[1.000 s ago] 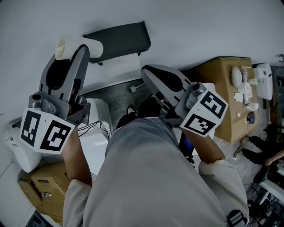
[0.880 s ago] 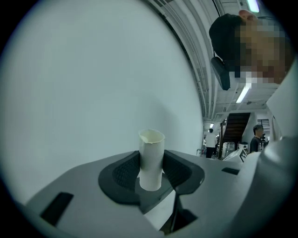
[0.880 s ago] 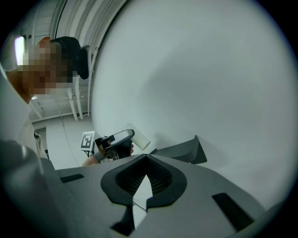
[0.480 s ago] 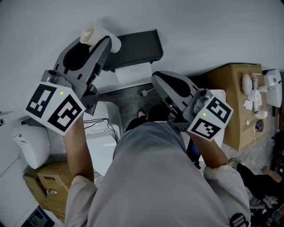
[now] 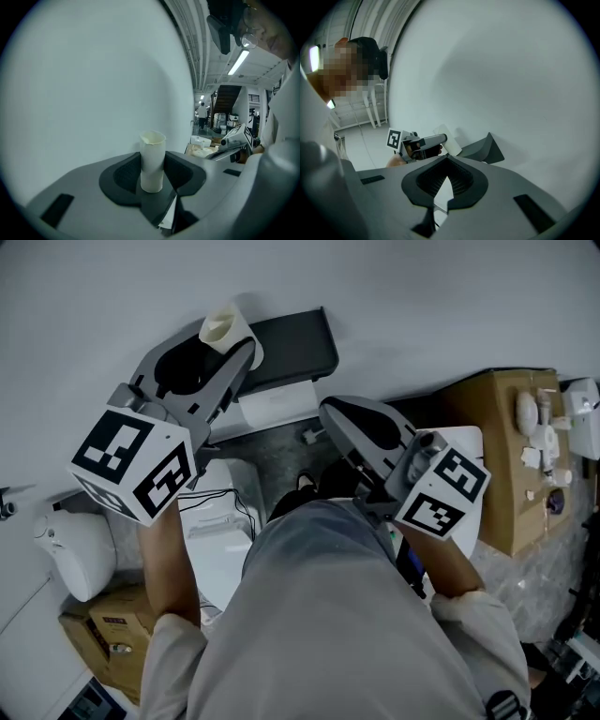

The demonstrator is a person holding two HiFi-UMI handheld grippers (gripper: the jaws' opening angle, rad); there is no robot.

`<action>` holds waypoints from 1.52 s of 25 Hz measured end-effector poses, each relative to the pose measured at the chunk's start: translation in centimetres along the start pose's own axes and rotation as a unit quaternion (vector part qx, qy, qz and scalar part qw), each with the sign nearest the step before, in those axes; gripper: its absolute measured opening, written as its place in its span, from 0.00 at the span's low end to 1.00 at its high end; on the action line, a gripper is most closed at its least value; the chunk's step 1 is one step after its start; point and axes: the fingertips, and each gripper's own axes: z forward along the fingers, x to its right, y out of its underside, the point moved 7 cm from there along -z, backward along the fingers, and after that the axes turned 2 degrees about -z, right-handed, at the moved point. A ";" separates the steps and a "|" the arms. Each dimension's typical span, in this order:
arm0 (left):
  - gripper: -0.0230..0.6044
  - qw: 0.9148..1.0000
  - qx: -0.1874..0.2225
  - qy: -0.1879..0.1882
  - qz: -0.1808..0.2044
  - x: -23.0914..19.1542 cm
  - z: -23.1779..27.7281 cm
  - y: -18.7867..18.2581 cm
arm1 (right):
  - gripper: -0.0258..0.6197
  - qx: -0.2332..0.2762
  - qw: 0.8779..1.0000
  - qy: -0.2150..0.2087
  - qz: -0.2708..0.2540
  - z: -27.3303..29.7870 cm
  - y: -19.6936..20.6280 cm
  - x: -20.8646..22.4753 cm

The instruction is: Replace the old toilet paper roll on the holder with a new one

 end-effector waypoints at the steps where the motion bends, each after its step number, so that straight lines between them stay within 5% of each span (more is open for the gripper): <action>1: 0.27 1.000 -0.001 0.000 0.003 0.2 0.2 0.0 | 0.07 0.001 1.000 0.000 0.003 -0.2 0.1 0.1; 17: 0.28 1.000 0.026 -0.014 0.005 0.5 0.6 0.4 | 0.07 0.008 1.000 0.004 0.026 -1.4 0.1 0.7; 26: 0.37 0.996 0.068 -0.028 -0.050 0.0 -0.4 0.5 | 0.07 0.018 0.999 0.014 0.029 -2.5 0.1 0.8; 32: 0.37 0.983 0.134 -0.083 -0.089 0.4 -3.9 1.0 | 0.07 0.012 0.998 0.048 -0.050 -3.9 -0.3 0.2; 38: 0.37 0.969 0.180 -0.118 -0.125 1.8 -7.3 2.8 | 0.07 -0.009 0.983 0.092 -0.161 -5.5 -0.9 -0.7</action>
